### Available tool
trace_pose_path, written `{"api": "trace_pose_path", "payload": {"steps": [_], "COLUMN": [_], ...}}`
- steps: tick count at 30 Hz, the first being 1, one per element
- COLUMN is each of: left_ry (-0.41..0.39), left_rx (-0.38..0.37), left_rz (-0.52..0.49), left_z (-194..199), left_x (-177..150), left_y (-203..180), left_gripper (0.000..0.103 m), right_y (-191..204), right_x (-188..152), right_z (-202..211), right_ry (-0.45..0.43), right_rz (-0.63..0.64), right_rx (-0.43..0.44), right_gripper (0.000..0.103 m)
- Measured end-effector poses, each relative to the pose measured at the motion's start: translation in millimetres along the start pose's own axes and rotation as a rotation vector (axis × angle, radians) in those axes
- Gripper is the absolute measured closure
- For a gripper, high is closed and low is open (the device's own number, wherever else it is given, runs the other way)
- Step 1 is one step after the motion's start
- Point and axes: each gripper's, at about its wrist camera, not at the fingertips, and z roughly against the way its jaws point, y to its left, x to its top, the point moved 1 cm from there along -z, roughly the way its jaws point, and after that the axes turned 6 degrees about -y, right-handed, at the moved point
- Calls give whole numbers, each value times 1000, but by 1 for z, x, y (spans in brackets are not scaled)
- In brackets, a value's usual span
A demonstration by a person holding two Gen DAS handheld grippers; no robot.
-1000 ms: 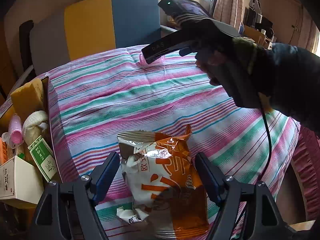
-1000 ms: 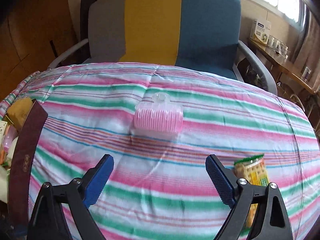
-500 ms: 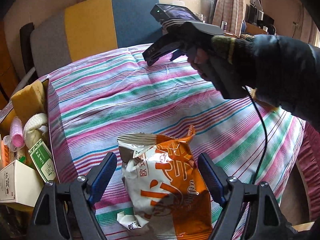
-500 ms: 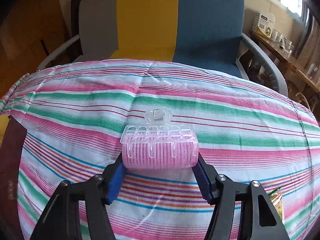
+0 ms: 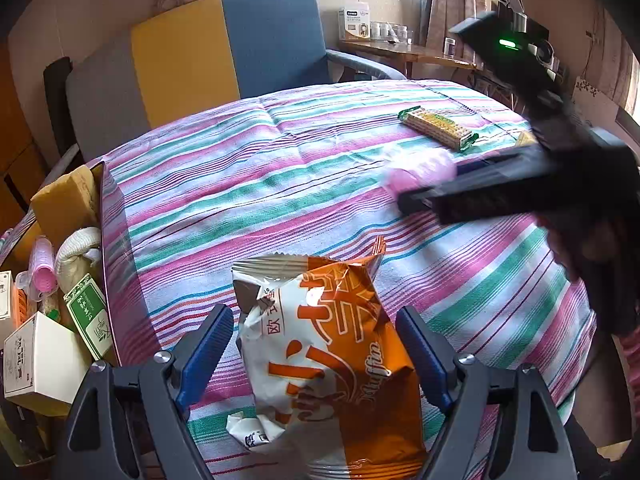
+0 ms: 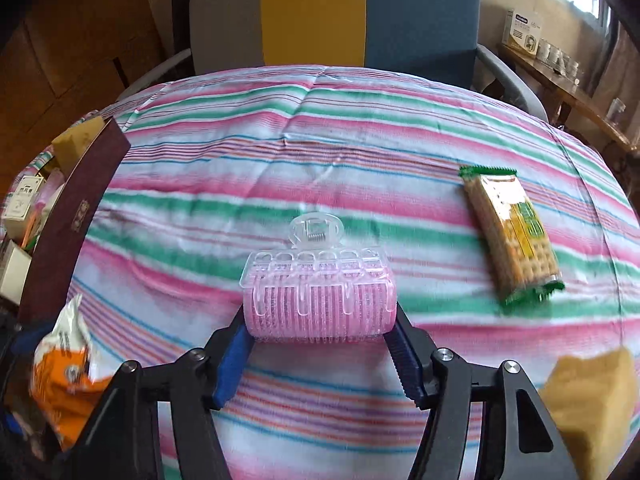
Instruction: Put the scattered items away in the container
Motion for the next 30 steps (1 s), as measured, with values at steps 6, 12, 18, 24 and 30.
{"api": "trace_pose_path", "payload": {"steps": [6, 12, 18, 24, 30], "left_ry": [3, 19, 30, 88, 68], "left_rx": [-76, -142, -102, -56, -37], "left_rz": [53, 40, 48, 133, 121], "left_z": [6, 21, 20, 3, 3], "left_x": [4, -2, -4, 12, 9], "left_y": [6, 5, 2, 5, 8], "left_gripper": [18, 18, 18, 18, 25], "right_y": [4, 4, 2, -4, -11], "right_x": [-46, -76, -92, -98, -86], "right_z": [37, 62, 79, 88, 83], "right_ry": [-13, -39, -94, -135, -158], "right_rz": [-2, -51, -148, -182, -199], "right_rx": [-2, 20, 75, 49, 24], "right_gripper": [39, 36, 24, 24, 24]}}
